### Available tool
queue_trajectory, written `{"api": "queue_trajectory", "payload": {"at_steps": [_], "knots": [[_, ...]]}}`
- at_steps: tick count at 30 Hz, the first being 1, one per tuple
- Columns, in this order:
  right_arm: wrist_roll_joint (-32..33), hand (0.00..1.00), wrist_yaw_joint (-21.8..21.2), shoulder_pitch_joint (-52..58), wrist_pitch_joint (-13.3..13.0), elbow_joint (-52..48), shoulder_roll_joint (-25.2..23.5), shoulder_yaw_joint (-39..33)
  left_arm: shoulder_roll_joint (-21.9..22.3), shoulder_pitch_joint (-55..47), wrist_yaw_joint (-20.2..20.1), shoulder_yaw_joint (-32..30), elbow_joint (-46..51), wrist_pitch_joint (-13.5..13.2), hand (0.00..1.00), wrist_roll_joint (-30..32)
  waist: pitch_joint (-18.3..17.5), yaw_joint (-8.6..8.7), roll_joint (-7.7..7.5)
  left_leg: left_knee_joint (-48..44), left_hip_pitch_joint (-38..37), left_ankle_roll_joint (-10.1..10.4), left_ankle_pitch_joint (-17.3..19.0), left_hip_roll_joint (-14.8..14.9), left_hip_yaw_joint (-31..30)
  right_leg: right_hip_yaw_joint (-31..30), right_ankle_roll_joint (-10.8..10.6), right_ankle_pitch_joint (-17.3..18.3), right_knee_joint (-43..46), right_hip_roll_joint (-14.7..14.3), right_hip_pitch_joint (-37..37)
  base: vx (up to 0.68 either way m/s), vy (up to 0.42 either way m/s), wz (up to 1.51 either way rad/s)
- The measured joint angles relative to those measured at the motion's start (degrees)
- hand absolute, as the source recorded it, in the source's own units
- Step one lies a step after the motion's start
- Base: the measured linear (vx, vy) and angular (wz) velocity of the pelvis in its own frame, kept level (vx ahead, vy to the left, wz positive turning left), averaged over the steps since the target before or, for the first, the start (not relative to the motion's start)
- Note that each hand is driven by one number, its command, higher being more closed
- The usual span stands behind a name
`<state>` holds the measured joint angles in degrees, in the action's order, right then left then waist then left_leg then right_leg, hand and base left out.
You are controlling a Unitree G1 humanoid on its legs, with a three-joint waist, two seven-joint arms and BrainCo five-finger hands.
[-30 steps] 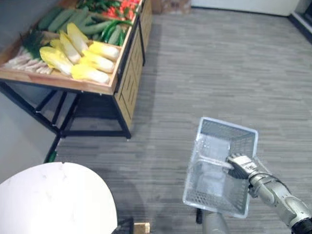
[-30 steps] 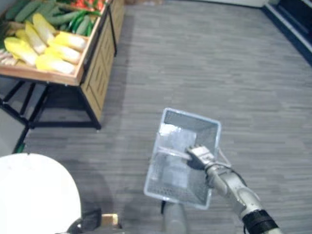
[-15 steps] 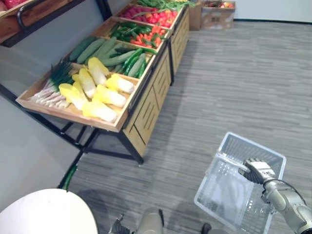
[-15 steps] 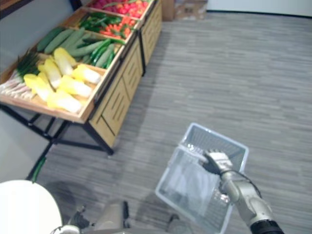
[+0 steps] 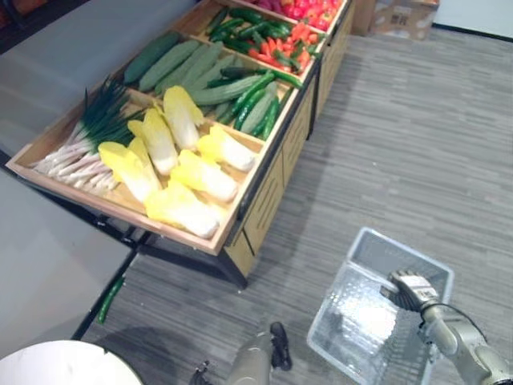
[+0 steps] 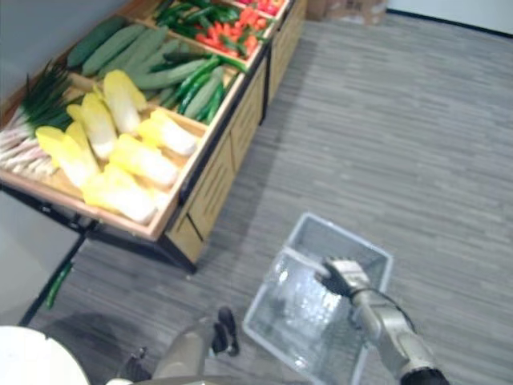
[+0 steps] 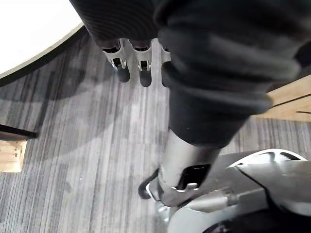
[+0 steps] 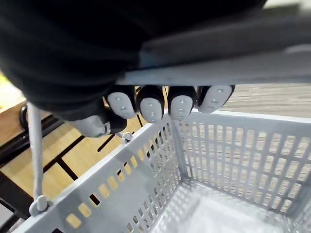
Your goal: Pick vegetable in the basket
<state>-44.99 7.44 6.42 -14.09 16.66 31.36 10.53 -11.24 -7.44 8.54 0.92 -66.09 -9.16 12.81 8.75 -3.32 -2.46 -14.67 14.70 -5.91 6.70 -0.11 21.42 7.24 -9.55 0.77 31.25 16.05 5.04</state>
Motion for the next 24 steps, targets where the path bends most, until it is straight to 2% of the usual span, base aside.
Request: {"api": "queue_trajectory", "payload": {"at_steps": [1, 2, 3, 4, 5, 6, 7, 8, 9, 10, 11, 12, 13, 15, 16, 17, 18, 19, 20, 21, 22, 23, 24], "knots": [[-0.08, 1.0, 0.12, -0.16, 0.25, -0.02, -1.24, 0.12, -1.04, -1.22, -0.08, 0.95, 0.08, 0.3, 0.0, 0.0, -0.8, 0.09, -1.34, 3.32, -4.21, -0.13, 0.14, -1.89, -0.91, -3.26, -0.91, -8.69, 10.94, 0.99, -4.85, 0.36, 0.181, 0.42], [-0.12, 1.0, 0.0, 0.1, -0.02, -0.04, -1.27, 0.62, -1.82, -1.47, -0.14, 1.53, 0.1, 0.62, 0.0, 0.0, -1.03, 0.16, -1.98, 4.7, -6.29, -0.2, 0.24, -2.83, -1.81, -4.81, -1.51, -10.24, 17.81, 0.94, -7.45, 0.48, 0.184, 0.6], [-0.12, 1.0, -0.03, 0.62, -0.1, -0.02, -1.32, 1.27, -3.02, -1.4, -0.24, 2.48, 0.08, 1.04, 0.0, -0.05, -1.27, 0.26, -2.49, 6.65, -10.07, -0.18, 0.54, -4.29, -4.33, -6.51, -0.01, -8.65, 28.55, -0.15, -11.58, 0.34, 0.085, 0.74], [-0.11, 1.0, -0.04, 0.87, -0.04, -0.01, -1.42, 1.25, -3.05, -1.19, -0.22, 2.87, 0.09, 1.04, 0.0, -0.37, -1.4, 0.57, -2.71, 7.18, -11.82, -0.27, 0.8, -4.65, -5.74, -6.66, 0.87, -6.57, 32.1, -1.01, -13.01, 0.46, 0.067, 1.15], [-0.11, 1.0, -0.2, 1.26, 0.1, 0.07, -1.64, 1.24, -3.27, -0.81, -0.23, 3.23, 0.14, 1.04, 0.0, -0.61, -1.3, 1.28, -2.51, 7.96, -15.38, -0.84, 1.14, -5.02, -8.68, -5.01, 3.22, -1.73, 35.25, -2.25, -15.28, 0.46, 0.031, 1.23], [-0.11, 1.0, -0.38, 1.6, 0.09, 0.22, -2.09, 1.26, -3.33, -0.6, -0.36, 3.39, 0.16, 1.03, 0.0, -1.05, -1.19, 1.75, -2.12, 9.01, -18.65, -0.92, 1.4, -5.03, -11.38, -1.96, 5.9, 3.76, 33.48, -2.41, -17.31, 0.45, 0.017, 1.23], [-0.11, 1.0, -0.39, 1.81, -0.01, 0.71, -2.37, 1.28, -3.25, -0.4, -0.38, 3.36, 0.21, 1.04, 0.0, -1.31, -1.19, 2.01, -1.98, 9.08, -19.69, -0.84, 1.53, -4.93, -12.97, -0.26, 6.0, 6.0, 30.87, -2.37, -17.93, 0.42, -0.011, 1.31], [-0.1, 1.0, -0.39, 1.81, -0.19, 2.72, -2.99, 1.19, -3.21, 0.28, -0.32, 3.19, 0.22, 1.04, 0.0, -1.43, -1.2, 2.63, -1.93, 9.09, -21.37, -0.64, 1.59, -4.68, -15.47, 2.27, 6.23, 8.7, 23.26, -2.32, -19.07, 0.4, -0.058, 1.41], [-0.08, 1.0, -0.33, 1.7, -0.09, 5.08, -3.14, 0.99, -2.41, 1.99, -0.25, 3.56, 0.43, 1.15, 0.0, -1.48, -1.21, 3.51, -1.78, 9.02, -22.6, 0.35, 2.15, -4.28, -18.08, 2.42, 6.15, 9.11, 14.16, -2.71, -20.18, 0.39, -0.085, 1.48], [-0.07, 1.0, -0.3, 1.71, -0.02, 6.29, -3.14, 0.6, -2.23, 3.02, -0.23, 4.21, 0.29, 1.69, 0.0, -1.51, -1.15, 3.87, -1.54, 9.05, -23.1, 0.97, 2.54, -3.95, -19.18, 1.61, 5.76, 8.85, 9.13, -3.11, -20.15, 0.38, -0.131, 1.62], [-0.05, 1.0, 0.03, 1.1, 0.39, 9.36, -3.63, -0.66, -2.22, 5.18, -0.23, 5.67, 0.25, 2.15, 0.0, -1.55, -1.12, 3.92, -0.98, 8.98, -22.96, 2.27, 3.36, -3.37, -21.81, -2.68, 4.79, 7.92, -1.2, -4.03, -20.03, 0.36, -0.187, 1.7], [0.03, 1.0, 0.04, -0.03, 0.34, 14.17, -4.82, -2.77, -1.93, 6.0, -0.18, 5.44, 1.69, 1.91, 0.0, -1.9, -1.13, 3.74, -0.98, 8.46, -22.91, 3.27, 3.96, -2.85, -25.47, -9.27, 4.42, 7.08, -6.96, -4.75, -20.32, 0.36, -0.221, 1.65], [0.02, 1.0, 0.29, -0.61, 0.36, 17.02, -5.46, -4.29, -1.41, 5.88, -0.07, 5.4, 2.46, 1.75, 0.0, -2.81, -1.17, 3.59, -1.02, 7.99, -23.02, 3.85, 4.3, -2.56, -27.14, -12.29, 4.65, 6.05, -8.37, -4.96, -20.54, 0.45, -0.383, 1.52], [0.62, 1.0, 2.02, -0.01, 0.28, 26.26, -6.37, -11.69, 0.34, 4.63, 1.0, 3.8, 2.25, 1.55, 0.0, -3.04, -1.33, 2.98, -1.0, 4.72, -22.16, 8.19, 6.89, -0.83, -34.77, -19.83, 4.41, 2.5, -12.49, -4.78, -18.28, 0.47, -0.483, 1.69], [1.01, 1.0, 2.2, 0.31, 0.32, 28.5, -6.94, -14.33, 0.22, 4.09, 1.32, 3.47, 1.66, 1.57, 0.0, -2.68, -1.55, 3.08, -1.32, 3.67, -21.7, 9.56, 7.71, -0.47, -36.83, -20.55, 3.75, 1.4, -13.66, -4.46, -17.0, 0.35, -0.494, 1.95], [2.67, 1.0, 2.41, 1.17, 1.18, 32.1, -7.84, -18.35, -0.76, 3.53, 1.88, 3.04, 0.45, 1.56, 0.0, -2.46, -1.77, 3.04, -2.79, 2.09, -21.12, 11.96, 9.17, -0.26, -39.93, -19.48, 2.01, -0.72, -15.82, -2.85, -14.35, 0.24, -0.44, 1.62], [2.95, 1.0, 2.43, 1.2, 1.76, 34.6, -7.86, -20.42, -0.76, 3.21, 2.13, 2.61, -0.47, 1.8, 0.0, -2.49, -1.83, 3.02, -2.68, 1.35, -20.75, 12.88, 9.81, 0.41, -41.64, -17.77, 1.96, 2.97, -16.07, -2.67, -12.3, 0.25, -0.59, 1.7], [4.59, 1.0, 2.44, 0.48, 3.44, 38.93, -7.21, -23.8, 0.34, 2.8, 2.69, 0.23, -1.7, 1.8, 0.0, -2.6, -1.46, 2.35, -1.19, 0.54, -19.41, 13.44, 9.97, 2.91, -43.28, -13.22, 2.32, 5.99, -16.9, -4.09, -10.71, 0.17, -0.575, 1.32], [5.9, 1.0, 2.49, -0.03, 4.99, 42.26, -6.61, -26.62, 2.07, 2.69, 3.08, -1.82, -2.22, 1.86, 0.0, -2.65, -1.48, 1.73, 1.69, 0.62, -18.02, 15.05, 9.06, 6.13, -43.46, -9.97, 2.42, 6.19, -17.03, -6.5, -10.19, 0.14, -0.547, 1.22], [7.25, 1.0, 2.53, -0.22, 6.06, 44.21, -6.86, -28.09, 2.74, 2.2, 3.43, -3.47, -2.33, 1.87, 0.0, -3.18, -1.31, 1.58, 2.69, 1.33, -17.48, 17.32, 7.25, 8.01, -43.45, -8.36, 2.46, 6.23, -17.1, -7.92, -9.65, 0.09, -0.553, 0.93], [8.02, 1.0, 2.62, -0.46, 6.6, 45.89, -7.93, -29.85, 3.42, 1.31, 3.64, -6.23, -2.28, 1.82, 0.0, -3.63, -1.42, 1.56, 3.08, 2.77, -17.21, 18.59, 4.45, 10.07, -42.8, -6.64, 2.53, 6.27, -17.2, -9.42, -9.35, 0.04, -0.428, 0.62], [9.25, 1.0, 2.88, -0.49, 6.6, 46.17, -8.58, -31.01, 3.92, 0.99, 3.69, -8.06, -2.26, 1.82, 0.0, -4.47, -1.41, 1.59, 3.07, 3.03, -16.78, 18.68, 3.07, 10.9, -41.87, -5.8, 2.54, 6.26, -17.21, -9.96, -9.37, 0.0, -0.553, 0.52], [11.27, 1.0, 3.7, -0.28, 6.69, 46.33, -10.12, -34.51, 5.24, 0.81, 3.82, -12.7, -2.27, 1.94, 0.0, -6.51, -1.24, 1.79, 2.48, 3.02, -15.48, 16.96, -0.42, 11.76, -37.06, -3.63, 2.55, 6.27, -17.23, -10.2, -9.53, -0.04, -0.367, 0.34]]}}
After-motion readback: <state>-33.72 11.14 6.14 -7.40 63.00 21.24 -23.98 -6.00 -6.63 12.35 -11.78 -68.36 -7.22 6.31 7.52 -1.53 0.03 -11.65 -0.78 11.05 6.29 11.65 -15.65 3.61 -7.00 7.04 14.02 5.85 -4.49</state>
